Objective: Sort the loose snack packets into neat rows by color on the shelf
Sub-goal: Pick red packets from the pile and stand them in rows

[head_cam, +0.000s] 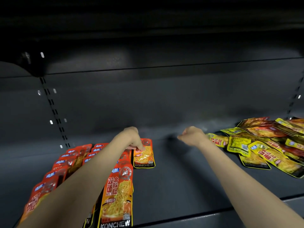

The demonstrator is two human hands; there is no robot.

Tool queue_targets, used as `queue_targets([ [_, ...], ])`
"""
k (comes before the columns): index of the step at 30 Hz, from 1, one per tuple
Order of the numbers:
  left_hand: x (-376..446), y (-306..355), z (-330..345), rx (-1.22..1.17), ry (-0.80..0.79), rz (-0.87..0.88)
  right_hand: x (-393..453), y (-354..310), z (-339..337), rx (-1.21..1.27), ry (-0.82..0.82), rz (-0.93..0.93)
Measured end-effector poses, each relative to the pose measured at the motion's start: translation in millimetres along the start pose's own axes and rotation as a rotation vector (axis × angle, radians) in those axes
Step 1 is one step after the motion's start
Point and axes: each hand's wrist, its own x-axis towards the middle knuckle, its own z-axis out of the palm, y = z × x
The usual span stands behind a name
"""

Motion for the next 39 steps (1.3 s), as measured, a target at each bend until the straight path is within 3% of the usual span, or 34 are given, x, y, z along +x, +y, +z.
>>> queue_targets([
  [5,-2.3,7.2,-19.3,0.122,0.067,0.083,-1.5,-1.9,-10.2,-0.022,0.028,-0.017],
  [9,-9.7,34.7,-26.7,0.129,0.136,0.178,-5.8,7.7,-26.7,0.090,0.077,-0.143],
  [15,-7.6,101.7,23.8,0.026,0.290,0.330,-15.4,47.6,-64.7,0.165,0.138,-0.406],
  [21,-14.2,203.0,90.0,-0.048,0.411,0.415,-27.4,148.1,-130.2,0.235,0.234,-0.495],
  [30,-32.6,331.8,162.3,0.112,0.409,0.483,-34.5,279.3,-196.0,0.239,0.270,-0.490],
  [39,-33.4,371.1,191.9,0.374,0.264,0.398,-31.6,336.2,-216.7,0.241,0.272,-0.507],
])
